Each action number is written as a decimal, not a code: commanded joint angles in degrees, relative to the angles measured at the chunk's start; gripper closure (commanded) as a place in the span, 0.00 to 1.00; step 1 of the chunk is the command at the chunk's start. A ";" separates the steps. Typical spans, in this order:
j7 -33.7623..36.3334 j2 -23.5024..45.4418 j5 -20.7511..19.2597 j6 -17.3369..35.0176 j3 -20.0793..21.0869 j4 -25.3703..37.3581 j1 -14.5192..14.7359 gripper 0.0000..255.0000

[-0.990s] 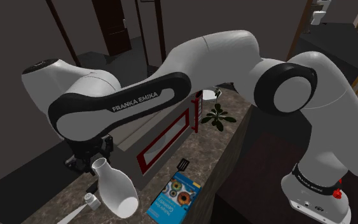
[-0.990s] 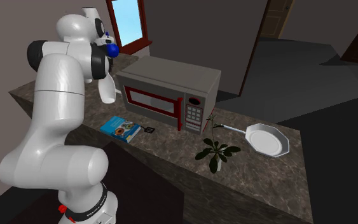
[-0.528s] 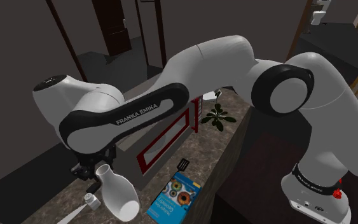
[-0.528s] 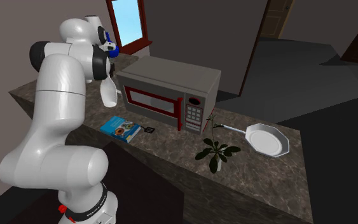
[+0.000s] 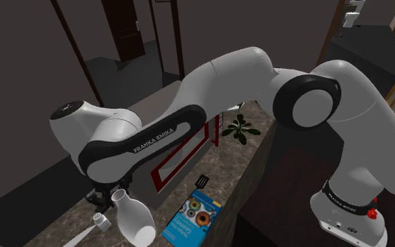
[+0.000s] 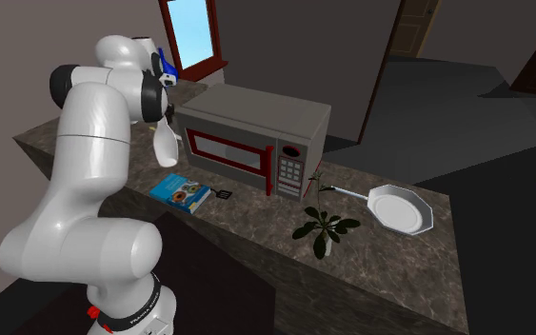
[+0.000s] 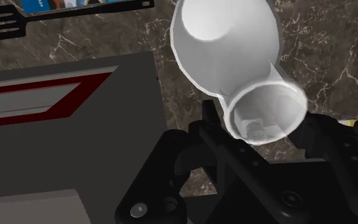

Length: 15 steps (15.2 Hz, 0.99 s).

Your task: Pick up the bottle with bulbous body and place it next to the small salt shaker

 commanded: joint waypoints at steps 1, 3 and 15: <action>0.10 0.28 -0.12 1.26 -0.08 -0.92 -0.09 1.00; 0.20 0.82 -0.28 2.41 -0.20 -1.56 -0.11 1.00; 0.34 1.80 -0.54 4.08 -0.41 -2.28 -0.08 0.00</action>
